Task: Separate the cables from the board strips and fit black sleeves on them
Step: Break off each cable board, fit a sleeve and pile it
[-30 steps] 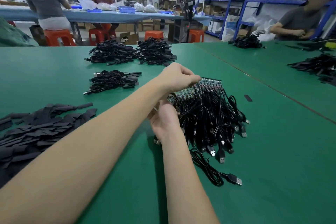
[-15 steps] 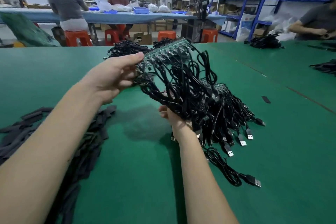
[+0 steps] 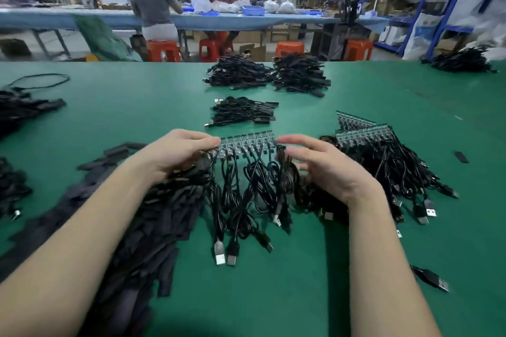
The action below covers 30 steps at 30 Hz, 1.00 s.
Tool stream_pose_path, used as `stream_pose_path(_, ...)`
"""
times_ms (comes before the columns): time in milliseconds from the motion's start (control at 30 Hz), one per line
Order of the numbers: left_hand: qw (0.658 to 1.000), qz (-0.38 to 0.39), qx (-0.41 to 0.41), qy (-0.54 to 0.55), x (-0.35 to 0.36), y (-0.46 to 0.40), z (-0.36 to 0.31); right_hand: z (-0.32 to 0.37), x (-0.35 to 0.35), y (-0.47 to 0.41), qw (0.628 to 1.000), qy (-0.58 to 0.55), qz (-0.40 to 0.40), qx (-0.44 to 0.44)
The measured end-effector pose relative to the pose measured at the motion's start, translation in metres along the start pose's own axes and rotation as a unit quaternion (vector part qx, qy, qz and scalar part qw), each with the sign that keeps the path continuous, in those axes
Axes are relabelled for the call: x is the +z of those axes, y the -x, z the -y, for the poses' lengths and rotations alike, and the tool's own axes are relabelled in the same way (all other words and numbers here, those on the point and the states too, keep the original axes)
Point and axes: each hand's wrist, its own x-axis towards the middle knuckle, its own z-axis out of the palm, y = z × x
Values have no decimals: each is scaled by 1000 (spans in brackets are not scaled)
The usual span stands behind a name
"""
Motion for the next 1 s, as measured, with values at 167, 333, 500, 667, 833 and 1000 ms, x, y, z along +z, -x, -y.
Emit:
stream_pose_path(167, 998, -3, 29, -50, 14, -3, 11, -3, 20, -14, 972, 175, -159, 3)
stream_pose_path(333, 989, 64, 7, 135, 15, 1, 7, -4, 16, -16, 975, 111, -191, -33)
stream_pose_path(500, 942, 90, -56, 317, 24, 1, -5, -4, 14, -16, 976, 43, -212, -28)
stream_pose_path(667, 940, 74, -89, 321, 42, 7, 0, -2, 14, -13, 972, 6, -235, -10)
stream_pose_path(833, 967, -105, 97, -212, 39, -9, -13, 1, 15, -14, 978, -9, -210, -11)
stream_pose_path(1000, 961, 47, 171, -212, 66, -30, -39, -1, 19, -14, 980, 3, -197, -21)
